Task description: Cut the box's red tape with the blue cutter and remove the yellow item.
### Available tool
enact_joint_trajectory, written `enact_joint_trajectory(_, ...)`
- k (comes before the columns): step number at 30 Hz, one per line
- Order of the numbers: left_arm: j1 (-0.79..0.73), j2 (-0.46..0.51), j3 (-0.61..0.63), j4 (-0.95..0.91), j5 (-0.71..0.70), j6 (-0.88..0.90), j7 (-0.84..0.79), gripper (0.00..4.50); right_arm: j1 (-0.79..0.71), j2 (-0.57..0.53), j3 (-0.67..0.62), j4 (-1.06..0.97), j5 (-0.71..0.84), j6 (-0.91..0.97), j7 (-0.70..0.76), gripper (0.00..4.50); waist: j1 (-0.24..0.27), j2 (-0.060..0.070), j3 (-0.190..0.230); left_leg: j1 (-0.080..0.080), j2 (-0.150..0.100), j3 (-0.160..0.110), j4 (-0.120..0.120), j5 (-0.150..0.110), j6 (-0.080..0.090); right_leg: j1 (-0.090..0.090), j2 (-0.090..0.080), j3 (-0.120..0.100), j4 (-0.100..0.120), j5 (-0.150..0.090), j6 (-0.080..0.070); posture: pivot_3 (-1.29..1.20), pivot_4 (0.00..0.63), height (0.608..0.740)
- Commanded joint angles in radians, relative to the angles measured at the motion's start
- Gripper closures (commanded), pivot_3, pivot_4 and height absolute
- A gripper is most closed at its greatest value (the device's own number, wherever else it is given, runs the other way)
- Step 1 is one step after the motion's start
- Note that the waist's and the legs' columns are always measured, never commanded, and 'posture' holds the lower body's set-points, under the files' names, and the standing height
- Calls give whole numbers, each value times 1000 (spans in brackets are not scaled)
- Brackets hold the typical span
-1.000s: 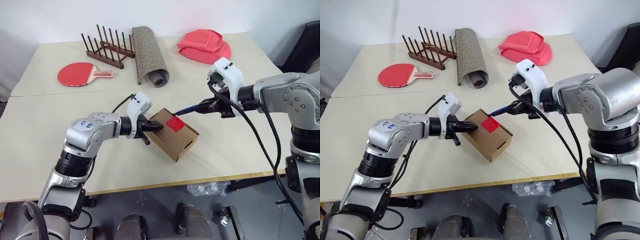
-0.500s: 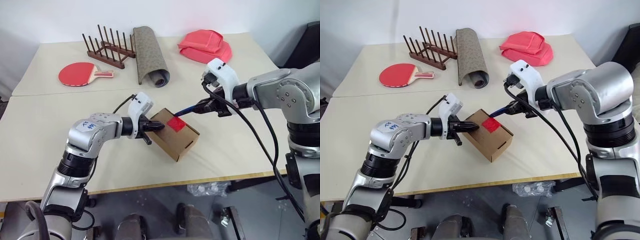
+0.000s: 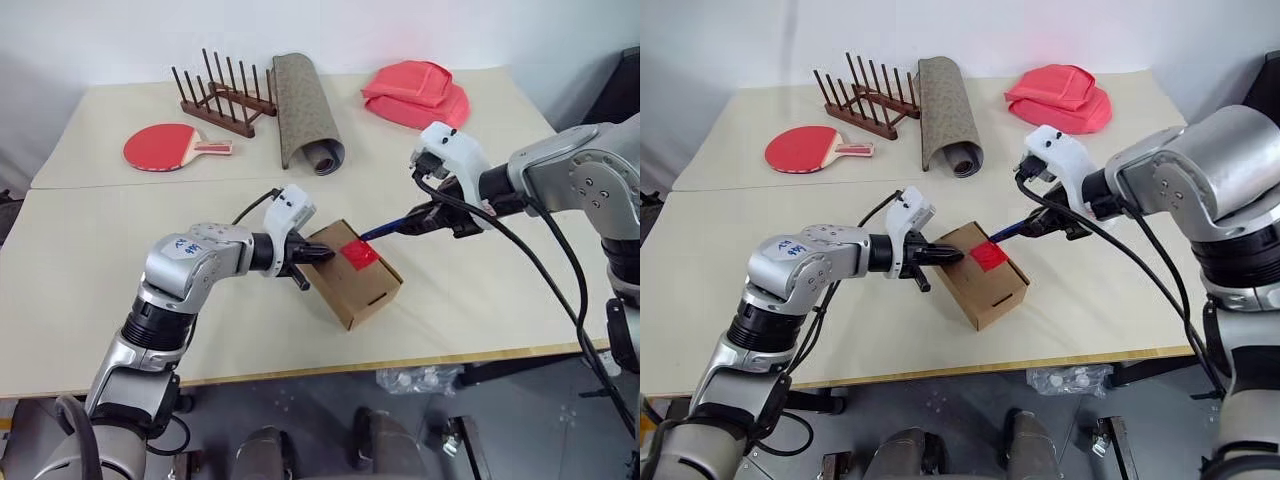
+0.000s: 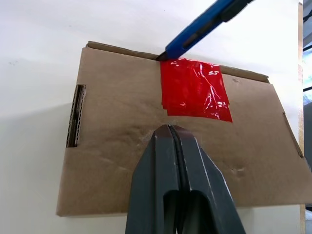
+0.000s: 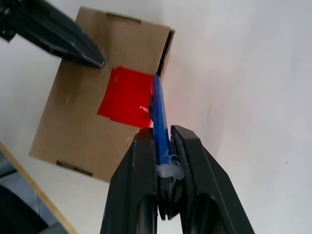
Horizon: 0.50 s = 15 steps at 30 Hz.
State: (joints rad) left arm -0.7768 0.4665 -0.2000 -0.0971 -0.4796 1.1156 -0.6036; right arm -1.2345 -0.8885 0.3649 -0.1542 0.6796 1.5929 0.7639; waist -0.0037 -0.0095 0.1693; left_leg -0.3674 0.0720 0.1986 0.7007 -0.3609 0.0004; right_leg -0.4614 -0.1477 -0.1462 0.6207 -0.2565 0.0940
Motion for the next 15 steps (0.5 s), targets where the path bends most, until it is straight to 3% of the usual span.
enact_joint_trajectory(1, 32, 15, -47, 69, 72, 50, 50, 4500, -18, -14, 11, -6, 7, 22, 4, 4339, 0, 0, 0, 0, 0, 0, 0, 0, 0, 0, 0, 0, 0, 0, 0, 0, 150, 740)
enact_joint_trajectory(7, 0, 10, -89, 98, 108, 60, 69, 4500, -58, 64, 3, 110, 89, 22, -109, 4339, -1, -4, -3, 2, 0, 0, 1, 1, 1, 2, 0, 0, 1, 1, -1, 0, 150, 740)
enact_joint_trajectory(15, -22, -9, -138, 117, 144, 77, 88, 4500, -125, 65, 50, 241, 422, 22, -371, 4339, -1, -5, -3, 15, 1, -4, -1, 3, 1, 15, -1, 1, -5, 3, -4, 0, 150, 740)
